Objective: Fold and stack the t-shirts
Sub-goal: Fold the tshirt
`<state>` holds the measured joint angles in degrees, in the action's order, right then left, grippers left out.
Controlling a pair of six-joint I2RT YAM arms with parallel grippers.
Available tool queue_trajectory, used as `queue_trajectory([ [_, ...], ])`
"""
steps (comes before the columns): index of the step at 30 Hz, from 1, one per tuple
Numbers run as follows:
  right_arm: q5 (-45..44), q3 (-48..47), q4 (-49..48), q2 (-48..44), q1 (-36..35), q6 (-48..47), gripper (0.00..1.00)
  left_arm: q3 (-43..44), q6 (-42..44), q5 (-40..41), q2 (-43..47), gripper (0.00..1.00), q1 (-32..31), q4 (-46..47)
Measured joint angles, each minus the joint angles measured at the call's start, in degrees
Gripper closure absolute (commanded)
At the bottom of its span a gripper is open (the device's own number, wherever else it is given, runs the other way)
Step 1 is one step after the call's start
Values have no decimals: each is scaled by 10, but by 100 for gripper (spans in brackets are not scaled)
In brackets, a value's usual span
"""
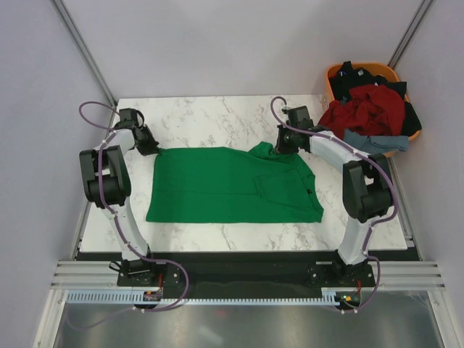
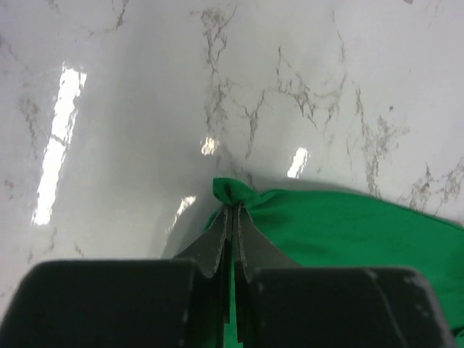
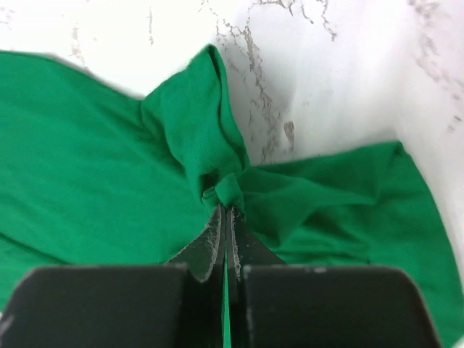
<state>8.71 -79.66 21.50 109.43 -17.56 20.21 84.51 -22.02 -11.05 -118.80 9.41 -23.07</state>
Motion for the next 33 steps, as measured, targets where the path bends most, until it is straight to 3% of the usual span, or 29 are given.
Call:
queue_trajectory([
  [12, -15, 148, 2, -195, 0, 1, 100, -93, -7, -11, 199, 98, -1, -15],
  [22, -29, 224, 34, -321, 0, 8, 100, -199, -6, 1, 255, 98, -1, -27],
  [33, -43, 284, 67, -421, -1, 17, 100, -242, -6, 37, 313, 98, -1, -35],
])
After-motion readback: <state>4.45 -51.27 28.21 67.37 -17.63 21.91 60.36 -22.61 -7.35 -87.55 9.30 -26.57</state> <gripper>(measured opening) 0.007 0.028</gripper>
